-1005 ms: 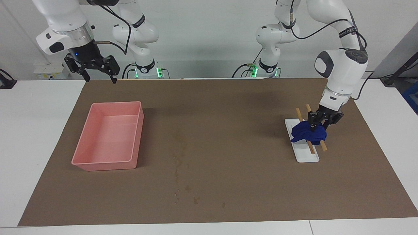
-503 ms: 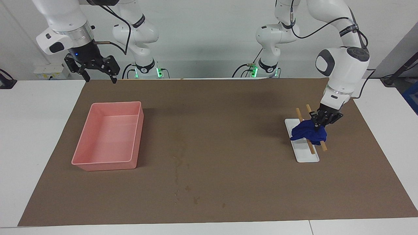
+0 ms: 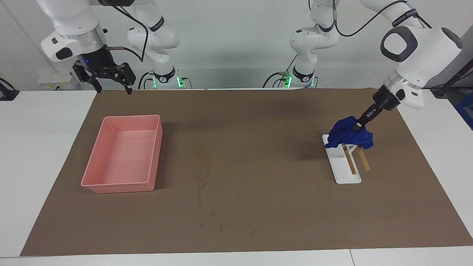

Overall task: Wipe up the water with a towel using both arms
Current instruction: 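Grasp the blue towel with the left gripper and lift it off the tray, then carry the towel with the left gripper while the right gripper reaches it, then close the right gripper on the towel held by the left gripper, then lower the towel with the right gripper while the left gripper withdraws, then drag the towel with the right gripper across the water spill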

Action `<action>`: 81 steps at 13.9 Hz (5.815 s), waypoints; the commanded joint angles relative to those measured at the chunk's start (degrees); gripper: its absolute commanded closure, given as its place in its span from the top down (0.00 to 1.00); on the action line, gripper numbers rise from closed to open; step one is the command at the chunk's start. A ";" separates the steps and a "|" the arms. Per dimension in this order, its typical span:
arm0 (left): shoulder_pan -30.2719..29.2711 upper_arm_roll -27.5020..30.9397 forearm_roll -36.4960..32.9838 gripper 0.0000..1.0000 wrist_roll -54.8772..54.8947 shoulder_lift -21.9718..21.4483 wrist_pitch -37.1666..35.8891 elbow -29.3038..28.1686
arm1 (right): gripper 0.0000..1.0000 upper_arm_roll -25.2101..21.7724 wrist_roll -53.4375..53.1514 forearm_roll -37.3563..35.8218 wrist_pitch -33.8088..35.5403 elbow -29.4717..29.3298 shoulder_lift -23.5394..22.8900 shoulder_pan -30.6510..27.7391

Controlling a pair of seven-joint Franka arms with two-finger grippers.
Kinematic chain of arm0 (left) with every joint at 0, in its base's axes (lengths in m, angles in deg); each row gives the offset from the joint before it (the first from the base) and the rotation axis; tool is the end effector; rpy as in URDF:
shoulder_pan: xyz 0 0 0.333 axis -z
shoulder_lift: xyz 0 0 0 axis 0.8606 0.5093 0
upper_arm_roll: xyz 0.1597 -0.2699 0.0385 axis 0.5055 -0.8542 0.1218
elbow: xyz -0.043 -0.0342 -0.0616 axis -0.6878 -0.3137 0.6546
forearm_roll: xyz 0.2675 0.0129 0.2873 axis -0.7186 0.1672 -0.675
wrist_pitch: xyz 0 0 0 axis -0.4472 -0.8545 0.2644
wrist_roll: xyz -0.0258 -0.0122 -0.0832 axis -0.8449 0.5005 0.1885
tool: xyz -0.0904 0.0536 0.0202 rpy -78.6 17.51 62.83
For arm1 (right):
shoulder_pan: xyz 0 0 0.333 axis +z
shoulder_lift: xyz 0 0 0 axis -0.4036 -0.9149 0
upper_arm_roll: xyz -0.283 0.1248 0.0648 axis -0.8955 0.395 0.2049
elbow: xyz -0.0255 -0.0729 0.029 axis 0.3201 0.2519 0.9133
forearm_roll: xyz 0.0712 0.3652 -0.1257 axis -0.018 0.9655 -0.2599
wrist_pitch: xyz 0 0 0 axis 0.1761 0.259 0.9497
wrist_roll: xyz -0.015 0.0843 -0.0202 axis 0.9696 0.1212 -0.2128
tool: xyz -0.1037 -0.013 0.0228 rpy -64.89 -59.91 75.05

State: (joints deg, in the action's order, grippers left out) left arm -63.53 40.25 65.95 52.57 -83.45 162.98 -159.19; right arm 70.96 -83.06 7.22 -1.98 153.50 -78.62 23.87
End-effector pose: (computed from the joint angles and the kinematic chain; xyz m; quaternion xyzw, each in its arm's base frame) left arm 0.5676 -0.0004 0.5348 0.9038 0.3760 -0.0356 0.2013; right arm 0.5442 0.0172 0.6615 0.9989 -0.0452 -0.0079 0.0119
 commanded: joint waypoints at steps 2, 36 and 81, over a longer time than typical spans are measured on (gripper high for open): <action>0.54 -2.14 10.87 0.00 -25.31 -2.10 -3.49 0.19 | 1.00 0.60 1.70 -0.01 0.63 0.47 0.80 -0.77; 7.22 -26.32 24.78 0.00 -77.73 -5.70 23.05 -1.48 | 0.88 2.19 -92.70 26.80 -32.58 10.14 -4.21 20.50; 7.05 -0.48 -22.32 1.00 37.47 1.67 -9.95 11.94 | 0.00 2.54 -69.58 5.00 -79.93 64.02 1.88 23.93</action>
State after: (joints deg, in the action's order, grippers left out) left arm -57.71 38.78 45.30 85.09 -85.87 160.47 -154.90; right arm 73.23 -154.09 13.37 -75.76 217.94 -72.48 48.87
